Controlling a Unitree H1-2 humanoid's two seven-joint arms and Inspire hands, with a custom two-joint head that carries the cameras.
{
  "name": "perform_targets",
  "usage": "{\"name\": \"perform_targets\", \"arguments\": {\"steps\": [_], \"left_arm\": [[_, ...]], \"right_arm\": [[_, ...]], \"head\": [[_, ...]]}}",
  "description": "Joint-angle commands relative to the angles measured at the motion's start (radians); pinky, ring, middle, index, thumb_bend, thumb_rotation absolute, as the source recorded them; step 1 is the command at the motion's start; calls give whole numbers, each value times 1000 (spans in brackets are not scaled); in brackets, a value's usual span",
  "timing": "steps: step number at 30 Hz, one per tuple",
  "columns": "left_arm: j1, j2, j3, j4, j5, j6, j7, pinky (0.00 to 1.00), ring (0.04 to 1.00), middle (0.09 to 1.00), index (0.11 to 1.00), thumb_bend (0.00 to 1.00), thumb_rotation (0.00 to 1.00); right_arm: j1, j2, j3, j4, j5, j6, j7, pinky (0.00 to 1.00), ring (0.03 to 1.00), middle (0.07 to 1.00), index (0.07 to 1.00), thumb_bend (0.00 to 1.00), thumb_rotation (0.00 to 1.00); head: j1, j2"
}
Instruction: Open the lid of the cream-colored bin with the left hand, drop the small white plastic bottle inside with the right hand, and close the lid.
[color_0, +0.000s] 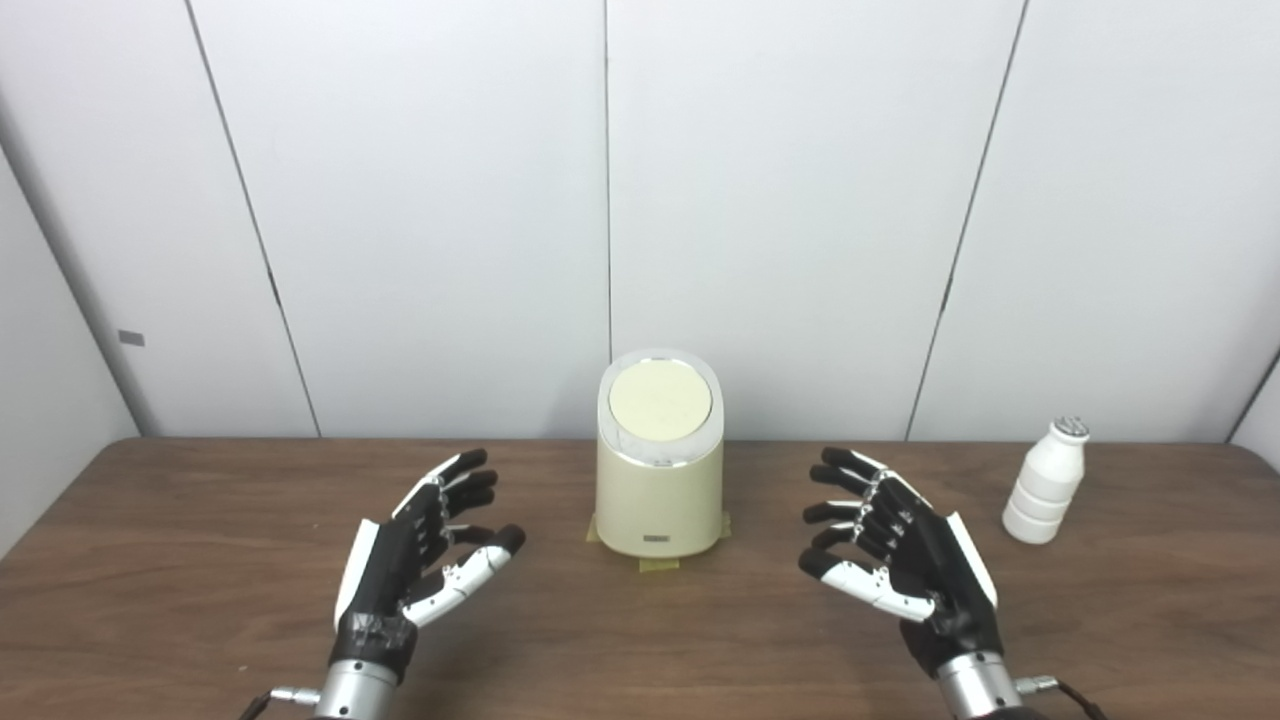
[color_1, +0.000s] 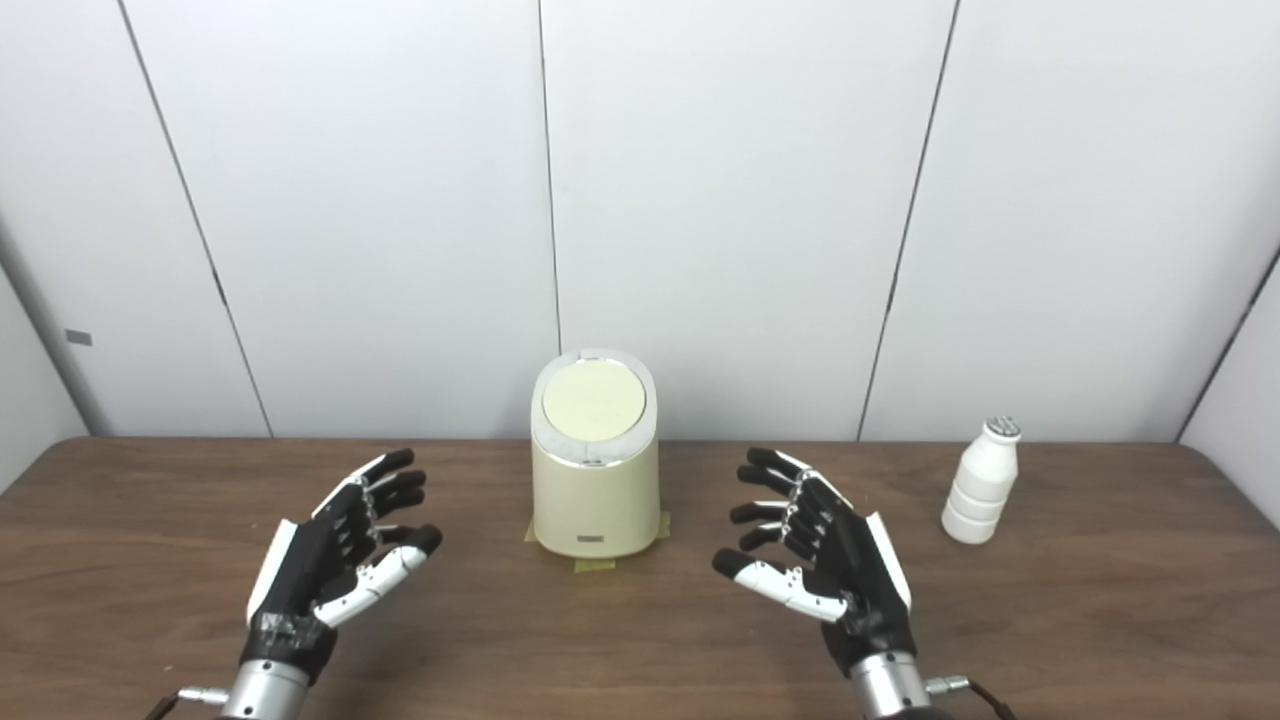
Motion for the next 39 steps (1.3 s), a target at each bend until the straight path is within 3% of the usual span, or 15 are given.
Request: {"name": "perform_targets", "arguments": {"steps": [1, 6, 11, 12, 14, 19, 22, 25, 27, 39], "left_arm": [[-108, 6, -5, -23, 25, -9, 19, 657, 789, 846, 880, 785, 351], [-241, -12, -10, 21, 60, -2, 56, 751, 793, 820, 862, 793, 339], [-340, -36, -21, 53, 85, 32, 88, 705, 806, 828, 862, 742, 260], [-364, -39, -26, 66, 98, 41, 96, 777, 846, 852, 878, 751, 246], [-395, -42, -34, 85, 114, 48, 105, 820, 879, 873, 893, 769, 248], [-462, -26, -78, 167, 202, 12, 128, 780, 893, 902, 930, 912, 328], [-499, -14, -100, 215, 223, 13, 121, 846, 957, 963, 984, 940, 327], [-525, 2, -123, 248, 245, 24, 106, 969, 996, 997, 999, 954, 310], [-536, 19, -149, 268, 284, 28, 107, 994, 1000, 1000, 1000, 958, 322], [-552, 36, -212, 317, 388, 63, 115, 975, 1000, 1000, 1000, 950, 218]], "right_arm": [[-47, 0, -2, -12, 7, -53, 2, 478, 606, 749, 761, 811, 255], [-50, 5, -5, -12, 18, -45, 3, 480, 610, 748, 756, 811, 233], [-50, 0, -7, 2, 16, -55, 4, 487, 617, 753, 758, 821, 245], [-50, 0, -7, 4, 16, -59, 4, 489, 618, 753, 756, 829, 250], [-49, 0, -7, 5, 18, -62, 5, 485, 618, 754, 756, 824, 248], [-47, 4, -9, 1, 20, -55, 2, 484, 618, 752, 752, 821, 242], [-46, 5, -10, 0, 23, -57, 1, 477, 614, 752, 754, 831, 246], [-46, 3, -8, 2, 9, -70, -5, 478, 615, 752, 759, 824, 256], [-48, 1, -9, 7, 8, -81, -4, 482, 617, 752, 757, 818, 254], [-52, 6, -13, 11, -3, -83, -13, 550, 613, 745, 747, 820, 206]], "head": [[-2, -2], [2, -9], [5, -11], [5, -11], [4, -8], [1, -5], [-2, -6], [-4, -5], [-5, -4], [-4, -4]]}}
